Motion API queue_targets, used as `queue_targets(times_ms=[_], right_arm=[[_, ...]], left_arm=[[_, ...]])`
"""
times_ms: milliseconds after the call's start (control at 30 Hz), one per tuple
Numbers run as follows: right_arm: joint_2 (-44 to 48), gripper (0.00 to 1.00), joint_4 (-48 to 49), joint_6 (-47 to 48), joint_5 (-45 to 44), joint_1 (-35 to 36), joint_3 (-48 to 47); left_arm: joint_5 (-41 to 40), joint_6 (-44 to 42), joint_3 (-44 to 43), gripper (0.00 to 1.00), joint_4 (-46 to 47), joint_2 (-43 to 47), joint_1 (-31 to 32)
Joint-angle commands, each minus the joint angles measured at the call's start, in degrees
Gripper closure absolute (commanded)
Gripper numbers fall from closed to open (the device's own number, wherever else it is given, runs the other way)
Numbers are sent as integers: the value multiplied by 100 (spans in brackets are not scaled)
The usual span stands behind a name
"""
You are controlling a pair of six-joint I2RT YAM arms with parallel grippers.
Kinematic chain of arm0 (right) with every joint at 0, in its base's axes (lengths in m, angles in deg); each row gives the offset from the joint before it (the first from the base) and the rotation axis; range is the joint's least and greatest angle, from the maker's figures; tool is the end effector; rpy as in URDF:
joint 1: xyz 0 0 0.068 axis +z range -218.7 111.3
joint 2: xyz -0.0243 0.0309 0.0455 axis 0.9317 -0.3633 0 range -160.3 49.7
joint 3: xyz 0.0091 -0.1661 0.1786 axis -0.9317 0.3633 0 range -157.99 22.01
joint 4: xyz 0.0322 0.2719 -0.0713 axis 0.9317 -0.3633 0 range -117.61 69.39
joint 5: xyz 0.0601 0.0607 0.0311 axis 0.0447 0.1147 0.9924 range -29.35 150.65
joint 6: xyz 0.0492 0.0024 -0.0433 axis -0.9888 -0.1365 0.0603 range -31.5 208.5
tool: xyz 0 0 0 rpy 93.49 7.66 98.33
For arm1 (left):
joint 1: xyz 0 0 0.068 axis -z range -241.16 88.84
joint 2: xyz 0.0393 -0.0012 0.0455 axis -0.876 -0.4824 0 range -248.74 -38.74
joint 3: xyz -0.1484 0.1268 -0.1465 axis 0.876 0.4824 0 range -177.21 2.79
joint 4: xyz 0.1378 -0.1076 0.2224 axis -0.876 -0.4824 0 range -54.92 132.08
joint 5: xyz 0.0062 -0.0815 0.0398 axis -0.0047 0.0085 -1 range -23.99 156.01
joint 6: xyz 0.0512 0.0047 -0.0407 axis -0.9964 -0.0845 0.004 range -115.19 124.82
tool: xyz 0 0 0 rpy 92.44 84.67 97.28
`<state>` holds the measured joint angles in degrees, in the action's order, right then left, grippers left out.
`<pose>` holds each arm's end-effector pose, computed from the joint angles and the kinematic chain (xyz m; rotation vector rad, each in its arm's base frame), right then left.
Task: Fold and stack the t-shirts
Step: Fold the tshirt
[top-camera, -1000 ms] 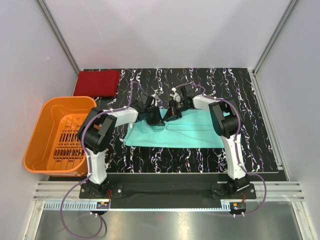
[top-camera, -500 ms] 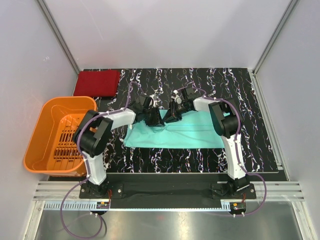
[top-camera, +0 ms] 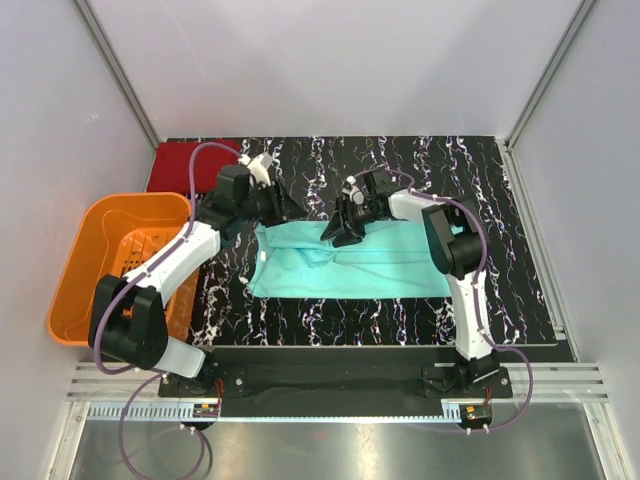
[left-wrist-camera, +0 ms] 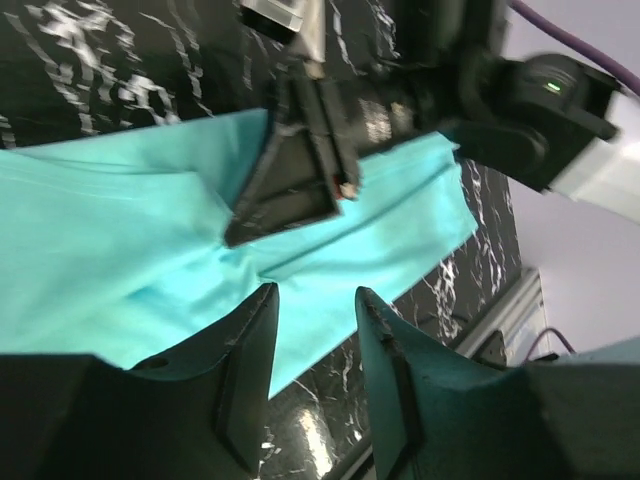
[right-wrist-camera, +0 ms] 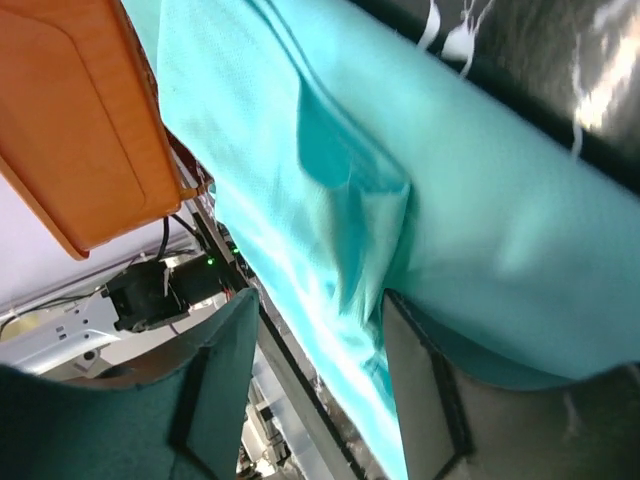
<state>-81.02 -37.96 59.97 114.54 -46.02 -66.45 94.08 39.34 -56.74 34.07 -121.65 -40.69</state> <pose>0.4122 0.2173 0.0653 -0.2317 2.6811 1.5349 0.3313 -0.1496 0.2324 0.0375 2.2412 -1.0674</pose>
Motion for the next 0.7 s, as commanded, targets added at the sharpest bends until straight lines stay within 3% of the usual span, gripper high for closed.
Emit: queue_targets(times_ms=[0, 100, 233, 333, 433, 667], right_arm=[[940, 40, -646, 269, -641, -131, -267], [1598, 32, -1481, 418, -1765, -481, -277], [2540, 25, -2306, 524, -3083, -1280, 502], [3261, 27, -2440, 463, -4033, -1991, 1380], [3798, 37, -2327, 314, -4562, -2678, 2268], [4256, 36, -1791, 129, -5643, -3217, 3388]], left_arm=[[251, -157, 213, 59, -175, 153, -34], [391, 89, 564, 61, 220, 179, -26], [295, 274, 951, 64, 536, 188, 141], [172, 414, 1180, 67, 783, 109, 360], [163, 590, 1303, 70, 1133, -163, 563], [-65, 608, 1531, 72, 1381, -427, 766]])
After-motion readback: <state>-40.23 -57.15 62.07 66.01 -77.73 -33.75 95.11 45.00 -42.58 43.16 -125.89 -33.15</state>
